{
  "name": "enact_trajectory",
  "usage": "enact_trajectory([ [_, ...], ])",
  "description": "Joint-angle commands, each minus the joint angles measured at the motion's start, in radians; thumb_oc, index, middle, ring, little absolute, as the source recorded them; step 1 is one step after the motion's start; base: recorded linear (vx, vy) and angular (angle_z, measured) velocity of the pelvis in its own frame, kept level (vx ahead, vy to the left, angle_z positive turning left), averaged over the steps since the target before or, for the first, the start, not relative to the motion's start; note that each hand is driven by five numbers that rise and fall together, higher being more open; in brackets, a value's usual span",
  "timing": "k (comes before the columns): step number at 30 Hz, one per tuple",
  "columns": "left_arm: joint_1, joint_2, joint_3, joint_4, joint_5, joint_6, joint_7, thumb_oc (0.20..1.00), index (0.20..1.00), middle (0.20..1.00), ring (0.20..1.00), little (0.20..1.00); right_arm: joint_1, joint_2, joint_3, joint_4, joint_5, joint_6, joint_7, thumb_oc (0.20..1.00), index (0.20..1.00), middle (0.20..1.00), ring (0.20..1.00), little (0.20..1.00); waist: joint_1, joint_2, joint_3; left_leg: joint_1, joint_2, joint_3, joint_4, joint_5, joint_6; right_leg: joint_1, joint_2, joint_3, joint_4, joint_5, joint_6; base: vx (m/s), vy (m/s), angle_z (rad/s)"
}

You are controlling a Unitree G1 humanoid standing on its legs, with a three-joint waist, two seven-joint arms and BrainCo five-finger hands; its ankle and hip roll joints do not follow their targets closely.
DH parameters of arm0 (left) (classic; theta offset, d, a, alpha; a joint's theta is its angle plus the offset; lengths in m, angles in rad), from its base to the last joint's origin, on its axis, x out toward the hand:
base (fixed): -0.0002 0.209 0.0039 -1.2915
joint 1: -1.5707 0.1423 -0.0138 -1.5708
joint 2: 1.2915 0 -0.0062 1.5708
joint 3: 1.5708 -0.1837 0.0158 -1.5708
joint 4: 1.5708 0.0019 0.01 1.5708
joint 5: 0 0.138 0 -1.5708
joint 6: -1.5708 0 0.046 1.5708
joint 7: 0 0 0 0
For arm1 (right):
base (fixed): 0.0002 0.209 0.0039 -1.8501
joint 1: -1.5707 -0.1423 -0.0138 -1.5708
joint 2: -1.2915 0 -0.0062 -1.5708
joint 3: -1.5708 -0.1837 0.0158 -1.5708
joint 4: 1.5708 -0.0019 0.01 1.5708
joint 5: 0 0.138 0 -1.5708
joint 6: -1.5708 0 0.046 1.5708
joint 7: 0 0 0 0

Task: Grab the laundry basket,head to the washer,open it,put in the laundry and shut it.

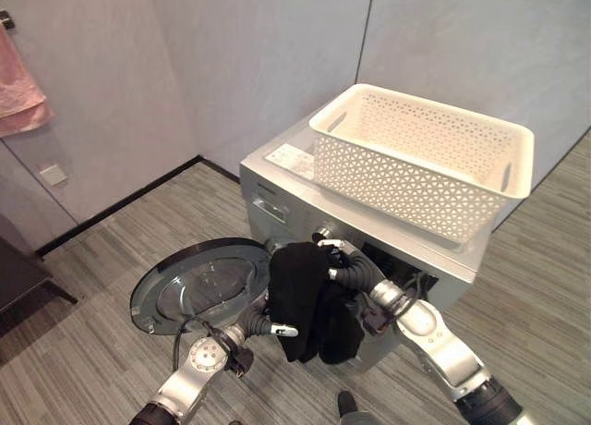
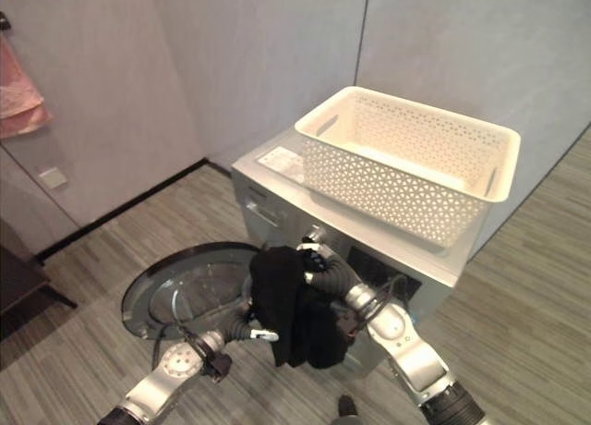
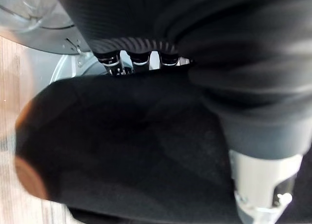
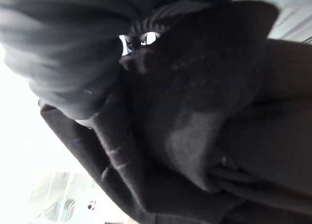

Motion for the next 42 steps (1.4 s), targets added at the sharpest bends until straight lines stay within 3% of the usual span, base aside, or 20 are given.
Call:
enact_trajectory([
  [1,-0.009,0.056,-0.017,-0.101,-0.057,-0.079,-0.019,1.000,1.000,1.000,1.000,1.000,-0.088,0.058,-0.027,-0.051,0.044,-0.083,-0.036,0.200,0.200,0.200,0.200,0.200,0.025,-0.021,-0.015,-0.032,0.013,0.017,0.256,-0.282,0.045,-0.175,-0.076,0.016,0.028,0.019,0.055,0.01,-0.012,0.05],
  [7,-0.017,0.040,-0.028,-0.141,-0.094,-0.072,-0.008,1.000,1.000,1.000,1.000,1.000,-0.124,0.090,-0.033,-0.031,0.057,-0.084,-0.069,0.200,0.200,0.200,0.200,0.200,0.034,-0.021,-0.027,-0.042,0.016,0.006,0.247,-0.274,0.037,-0.165,-0.083,-0.005,0.024,0.014,0.052,0.02,-0.012,0.15],
  [20,-0.244,-0.205,-0.234,0.085,-0.057,-0.053,0.044,1.000,1.000,1.000,1.000,1.000,-0.183,0.150,0.001,-0.002,0.137,-0.081,-0.144,0.200,0.200,0.200,0.200,0.200,0.006,-0.032,-0.049,-0.029,0.033,-0.007,0.196,-0.253,0.020,-0.148,-0.081,-0.038,0.036,-0.011,0.041,0.02,-0.015,0.11],
  [28,-0.276,-0.230,-0.234,0.101,-0.102,-0.067,0.081,1.000,1.000,1.000,1.000,1.000,-0.189,0.156,0.019,0.025,0.163,-0.081,-0.159,0.200,0.200,0.200,0.200,0.200,0.003,-0.033,-0.054,-0.010,0.043,-0.005,0.161,-0.238,0.014,-0.143,-0.076,-0.044,0.036,-0.017,0.037,0.00,0.000,0.00],
  [29,-0.271,-0.232,-0.223,0.106,-0.100,-0.069,0.096,0.200,0.200,0.200,0.200,0.200,-0.184,0.153,0.017,0.026,0.166,-0.082,-0.160,0.200,0.200,0.200,0.200,0.200,0.004,-0.034,-0.057,-0.006,0.046,-0.003,0.150,-0.233,0.012,-0.144,-0.073,-0.046,0.037,-0.020,0.036,0.00,0.000,0.00],
  [39,-0.228,-0.224,-0.171,0.098,-0.071,-0.088,0.157,0.200,0.200,0.200,0.200,0.200,-0.154,0.128,0.008,0.007,0.176,-0.089,-0.157,0.200,0.200,0.200,0.200,0.200,0.016,-0.041,-0.056,0.014,0.057,0.000,0.115,-0.217,0.008,-0.140,-0.065,-0.055,0.044,-0.032,0.032,0.00,-0.003,0.00],
  [40,-0.220,-0.222,-0.162,0.097,-0.065,-0.090,0.164,0.200,0.200,0.200,0.200,0.200,-0.145,0.117,0.005,0.009,0.174,-0.088,-0.154,0.805,0.805,0.805,0.805,0.805,0.017,-0.043,-0.057,0.015,0.057,0.000,0.109,-0.214,0.008,-0.140,-0.065,-0.058,0.044,-0.032,0.032,0.00,0.000,0.00],
  [41,-0.218,-0.220,-0.158,0.095,-0.061,-0.091,0.166,0.200,0.200,0.200,0.200,0.200,-0.139,0.112,0.004,0.011,0.175,-0.087,-0.151,1.000,1.000,1.000,1.000,1.000,0.018,-0.044,-0.057,0.017,0.058,0.000,0.105,-0.213,0.008,-0.140,-0.065,-0.059,0.044,-0.032,0.033,0.00,0.000,0.00],
  [42,-0.214,-0.216,-0.152,0.092,-0.058,-0.094,0.170,0.200,0.200,0.200,0.200,0.200,-0.128,0.105,0.001,0.012,0.176,-0.088,-0.148,1.000,1.000,1.000,1.000,1.000,0.018,-0.044,-0.057,0.017,0.057,0.000,0.102,-0.211,0.008,-0.141,-0.065,-0.061,0.045,-0.033,0.033,0.00,0.000,0.00],
])
